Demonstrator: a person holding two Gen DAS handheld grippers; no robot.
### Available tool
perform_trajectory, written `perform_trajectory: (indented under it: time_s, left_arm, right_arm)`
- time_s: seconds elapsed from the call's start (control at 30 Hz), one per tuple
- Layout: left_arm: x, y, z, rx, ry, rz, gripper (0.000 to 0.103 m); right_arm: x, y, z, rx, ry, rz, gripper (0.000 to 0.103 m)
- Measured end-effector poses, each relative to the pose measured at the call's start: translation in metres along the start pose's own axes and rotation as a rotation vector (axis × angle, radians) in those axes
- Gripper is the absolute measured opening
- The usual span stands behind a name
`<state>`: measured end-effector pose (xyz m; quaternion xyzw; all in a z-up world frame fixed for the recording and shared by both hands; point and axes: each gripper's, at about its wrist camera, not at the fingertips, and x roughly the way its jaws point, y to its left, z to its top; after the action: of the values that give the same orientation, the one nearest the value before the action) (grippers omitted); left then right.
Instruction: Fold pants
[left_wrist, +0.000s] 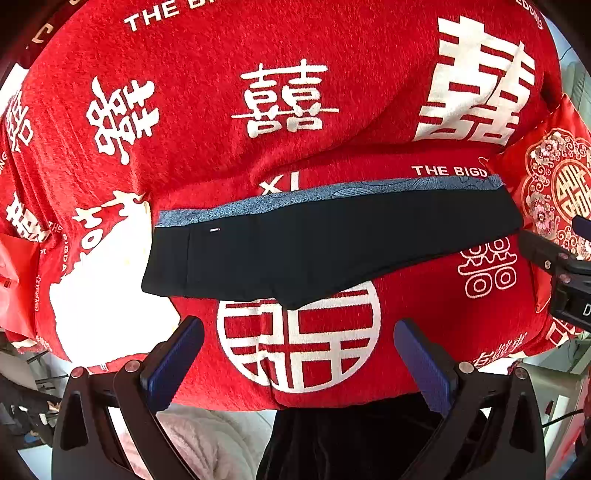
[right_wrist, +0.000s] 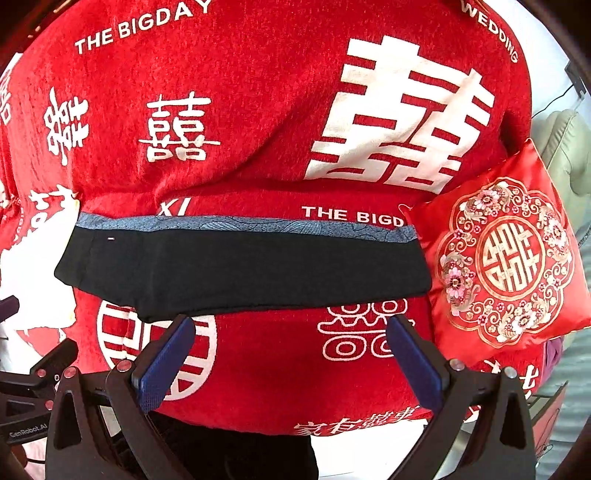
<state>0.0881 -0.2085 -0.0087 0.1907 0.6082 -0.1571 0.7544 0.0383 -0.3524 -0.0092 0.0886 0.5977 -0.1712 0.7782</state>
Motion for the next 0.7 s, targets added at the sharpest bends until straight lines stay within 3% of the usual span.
perform_trajectory:
  time_s: [0.7]
  left_arm:
    - [-0.011, -0.001, -0.002, -0.021, -0.029, 0.005, 0.103]
  right_arm:
    - [-0.005, 0.003, -0.003, -0.016, -0.007, 0.011, 0.103]
